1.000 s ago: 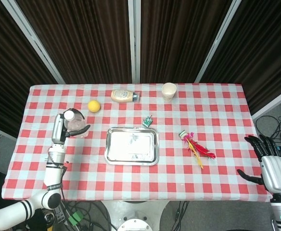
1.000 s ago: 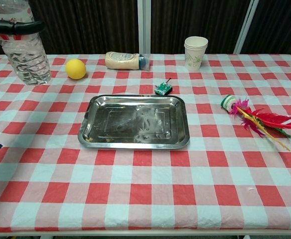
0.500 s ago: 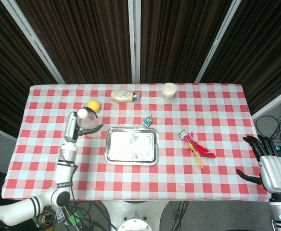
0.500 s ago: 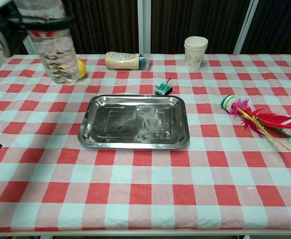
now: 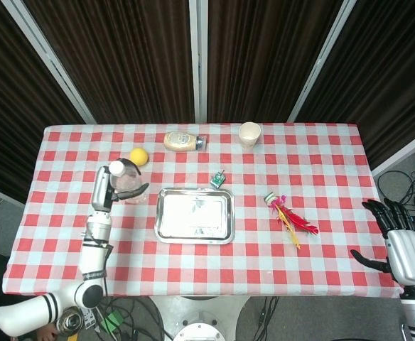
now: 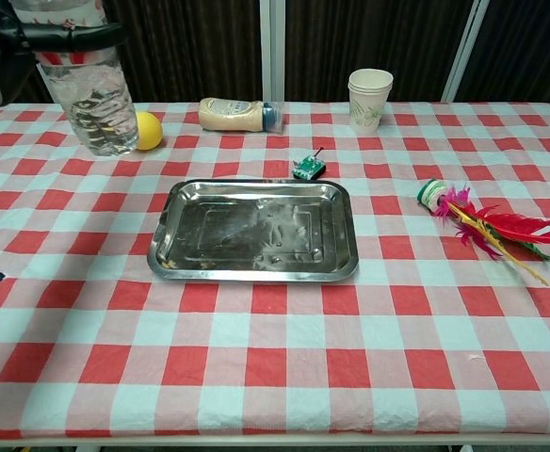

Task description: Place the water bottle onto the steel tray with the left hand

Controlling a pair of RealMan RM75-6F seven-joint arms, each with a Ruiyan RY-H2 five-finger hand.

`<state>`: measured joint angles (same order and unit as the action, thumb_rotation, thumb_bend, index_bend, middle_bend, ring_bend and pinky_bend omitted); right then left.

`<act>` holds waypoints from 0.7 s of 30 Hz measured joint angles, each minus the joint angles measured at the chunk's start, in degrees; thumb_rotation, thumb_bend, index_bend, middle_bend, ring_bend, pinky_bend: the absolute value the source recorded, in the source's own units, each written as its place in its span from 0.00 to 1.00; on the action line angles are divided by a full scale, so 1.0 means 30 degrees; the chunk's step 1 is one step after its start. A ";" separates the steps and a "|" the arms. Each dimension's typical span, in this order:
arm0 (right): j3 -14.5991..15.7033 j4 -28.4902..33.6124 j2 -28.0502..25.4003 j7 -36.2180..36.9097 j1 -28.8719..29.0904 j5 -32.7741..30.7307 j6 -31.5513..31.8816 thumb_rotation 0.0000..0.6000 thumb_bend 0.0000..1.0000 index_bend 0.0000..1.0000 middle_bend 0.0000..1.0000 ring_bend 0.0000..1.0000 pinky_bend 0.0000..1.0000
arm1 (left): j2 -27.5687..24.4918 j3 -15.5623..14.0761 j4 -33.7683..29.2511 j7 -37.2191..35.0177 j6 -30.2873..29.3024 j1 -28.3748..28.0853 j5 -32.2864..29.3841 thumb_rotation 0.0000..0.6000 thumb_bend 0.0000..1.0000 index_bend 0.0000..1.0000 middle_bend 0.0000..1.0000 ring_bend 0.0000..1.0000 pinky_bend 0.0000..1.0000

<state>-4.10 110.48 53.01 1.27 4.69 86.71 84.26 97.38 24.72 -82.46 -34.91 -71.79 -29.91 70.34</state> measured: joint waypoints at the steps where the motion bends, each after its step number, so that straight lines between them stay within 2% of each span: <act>1: 0.0019 -0.0001 -0.0003 0.0007 0.0010 0.0022 -0.0041 1.00 0.06 0.13 0.13 0.00 0.01 | -0.0362 0.0060 -0.0052 0.0052 -0.0060 0.0093 -0.0060 1.00 0.22 0.64 0.67 0.51 0.56; 4: 0.0128 0.0015 0.0006 -0.0037 0.0073 0.0138 -0.0265 1.00 0.06 0.13 0.13 0.00 0.01 | -0.1557 0.0052 -0.0412 0.0177 -0.0140 0.0339 -0.0176 1.00 0.22 0.64 0.67 0.51 0.56; 7: 0.0189 0.0086 0.0001 -0.0062 0.0032 0.0343 -0.0134 1.00 0.06 0.13 0.13 0.00 0.01 | -0.1470 -0.0213 -0.0666 0.0232 -0.0204 0.0417 -0.0236 1.00 0.22 0.64 0.67 0.51 0.56; 15: 0.0389 0.0359 -0.0283 0.0409 -0.0375 0.1310 0.0778 1.00 0.06 0.13 0.13 0.00 0.01 | 0.2819 -0.1084 0.0537 0.0156 -0.0284 -0.0149 -0.0158 1.00 0.22 0.64 0.67 0.51 0.56; 21: 0.0439 0.0343 -0.0412 0.0760 -0.0342 0.1349 0.0652 1.00 0.06 0.13 0.13 0.00 0.01 | 0.5376 -0.0986 0.2840 -0.0660 0.0116 -0.1258 0.0059 1.00 0.22 0.64 0.67 0.51 0.56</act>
<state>-2.79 111.50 51.77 3.55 3.67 90.76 86.21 113.50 21.76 -73.94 -36.89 -71.44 -33.68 70.52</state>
